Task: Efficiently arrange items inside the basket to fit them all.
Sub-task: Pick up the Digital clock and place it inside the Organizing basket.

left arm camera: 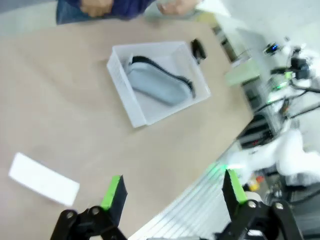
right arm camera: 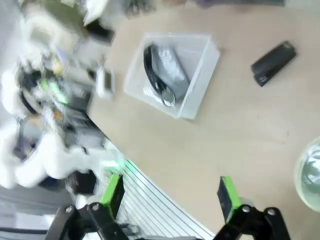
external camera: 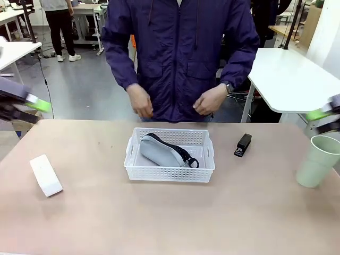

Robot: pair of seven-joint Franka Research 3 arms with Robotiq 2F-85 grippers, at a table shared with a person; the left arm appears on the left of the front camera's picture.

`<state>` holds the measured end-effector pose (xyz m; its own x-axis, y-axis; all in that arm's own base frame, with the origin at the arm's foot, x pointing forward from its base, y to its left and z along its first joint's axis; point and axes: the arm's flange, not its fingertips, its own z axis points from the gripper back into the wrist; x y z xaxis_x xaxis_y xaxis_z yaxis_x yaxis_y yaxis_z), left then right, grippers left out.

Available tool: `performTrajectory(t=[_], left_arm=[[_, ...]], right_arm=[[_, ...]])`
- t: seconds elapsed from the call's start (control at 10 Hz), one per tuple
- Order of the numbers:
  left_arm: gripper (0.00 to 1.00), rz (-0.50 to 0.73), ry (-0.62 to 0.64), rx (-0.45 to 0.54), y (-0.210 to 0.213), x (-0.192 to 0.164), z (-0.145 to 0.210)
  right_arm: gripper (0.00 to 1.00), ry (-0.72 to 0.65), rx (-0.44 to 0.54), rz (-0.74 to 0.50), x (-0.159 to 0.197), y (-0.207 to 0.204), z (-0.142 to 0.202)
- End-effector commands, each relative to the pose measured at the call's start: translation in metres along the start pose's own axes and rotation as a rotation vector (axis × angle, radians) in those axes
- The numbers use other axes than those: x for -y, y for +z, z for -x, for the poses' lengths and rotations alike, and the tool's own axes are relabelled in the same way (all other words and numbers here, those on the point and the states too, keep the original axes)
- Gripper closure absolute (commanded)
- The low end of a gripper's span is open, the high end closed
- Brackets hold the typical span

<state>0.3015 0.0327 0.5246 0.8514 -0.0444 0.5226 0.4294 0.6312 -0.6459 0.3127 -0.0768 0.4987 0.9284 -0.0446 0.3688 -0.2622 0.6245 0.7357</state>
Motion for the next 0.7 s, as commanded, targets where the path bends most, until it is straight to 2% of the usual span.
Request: performTrajectory(t=[0.0, 0.1, 0.3, 0.4, 0.6], left_arm=[[0.0, 0.175, 0.139, 0.196, 0.038, -0.055, 0.089], [0.0, 0.249, 0.216, 0.314, 0.062, -0.085, 0.12], [0.0, 0.323, 0.313, 0.462, 0.082, -0.121, 0.165], [0.0, 0.344, 0.365, 0.495, 0.082, -0.135, 0.18], [0.0, 0.378, 0.407, 0.502, 0.061, -0.135, 0.178]], right_arm=[[0.0, -0.161, 0.214, -0.119, 0.054, 0.054, 0.013], [0.0, -0.248, 0.296, -0.155, 0.083, 0.084, 0.027], [0.0, -0.394, 0.403, -0.197, 0.131, 0.115, 0.047], [0.0, -0.443, 0.437, -0.219, 0.148, 0.124, 0.054], [0.0, -0.494, 0.478, -0.239, 0.171, 0.128, 0.063]])
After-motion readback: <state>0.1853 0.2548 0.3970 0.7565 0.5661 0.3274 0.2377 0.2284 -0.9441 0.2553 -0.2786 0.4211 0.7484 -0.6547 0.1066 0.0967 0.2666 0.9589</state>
